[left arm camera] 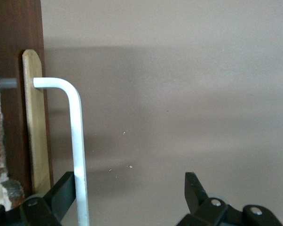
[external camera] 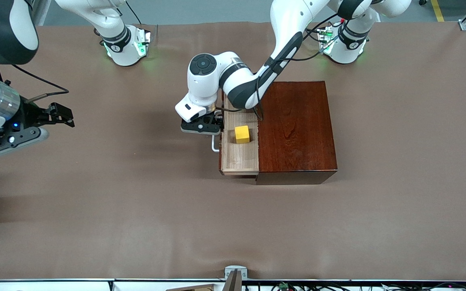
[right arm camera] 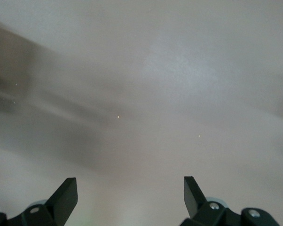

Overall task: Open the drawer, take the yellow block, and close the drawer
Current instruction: 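Pull the drawer open with the left gripper while the right gripper approaches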

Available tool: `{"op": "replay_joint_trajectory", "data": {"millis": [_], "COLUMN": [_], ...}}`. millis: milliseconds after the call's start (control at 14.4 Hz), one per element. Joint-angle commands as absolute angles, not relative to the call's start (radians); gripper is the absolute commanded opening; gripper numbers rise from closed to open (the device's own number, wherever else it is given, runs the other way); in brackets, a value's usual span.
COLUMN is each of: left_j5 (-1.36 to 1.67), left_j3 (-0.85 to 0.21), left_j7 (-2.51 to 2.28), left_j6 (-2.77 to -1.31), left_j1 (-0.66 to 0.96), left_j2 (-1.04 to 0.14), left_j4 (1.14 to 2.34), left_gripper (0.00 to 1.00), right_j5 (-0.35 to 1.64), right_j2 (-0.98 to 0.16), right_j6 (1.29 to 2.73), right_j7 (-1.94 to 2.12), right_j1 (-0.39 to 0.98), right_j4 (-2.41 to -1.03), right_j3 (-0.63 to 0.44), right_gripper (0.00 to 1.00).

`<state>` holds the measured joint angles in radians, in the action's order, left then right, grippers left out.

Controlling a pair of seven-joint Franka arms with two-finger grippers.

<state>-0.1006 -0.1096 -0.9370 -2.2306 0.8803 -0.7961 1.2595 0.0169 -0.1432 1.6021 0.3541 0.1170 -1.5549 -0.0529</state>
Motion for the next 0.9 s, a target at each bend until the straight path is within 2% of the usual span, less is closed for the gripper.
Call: {"op": "replay_joint_trajectory", "data": {"millis": [0,693,831], "left_j5": [-0.080,0.000,0.002], "left_j3": [-0.156,-0.153,-0.152], "left_j7": [-0.939,-0.946,-0.950], "left_j6": [-2.329,-2.459,-2.438], "left_j1": [0.891,0.882,0.859], "left_j2": [-0.841,-0.836,-0.824], "left_j4": [1.221,1.209,1.213], "left_gripper": [1.00,1.00,1.00], "right_j5": [0.057,0.216,0.241], "right_j2": [-0.176,-0.230,-0.239], "right_j6": [1.620,1.663,1.664], "right_j7": [0.402,0.667,0.739], "right_j1": [0.136,0.156,0.156], "right_j4": [-1.528,-1.528,-1.528], "right_j3": [-0.058,-0.058,-0.060], "right_gripper": [1.00,1.00,1.00]}}
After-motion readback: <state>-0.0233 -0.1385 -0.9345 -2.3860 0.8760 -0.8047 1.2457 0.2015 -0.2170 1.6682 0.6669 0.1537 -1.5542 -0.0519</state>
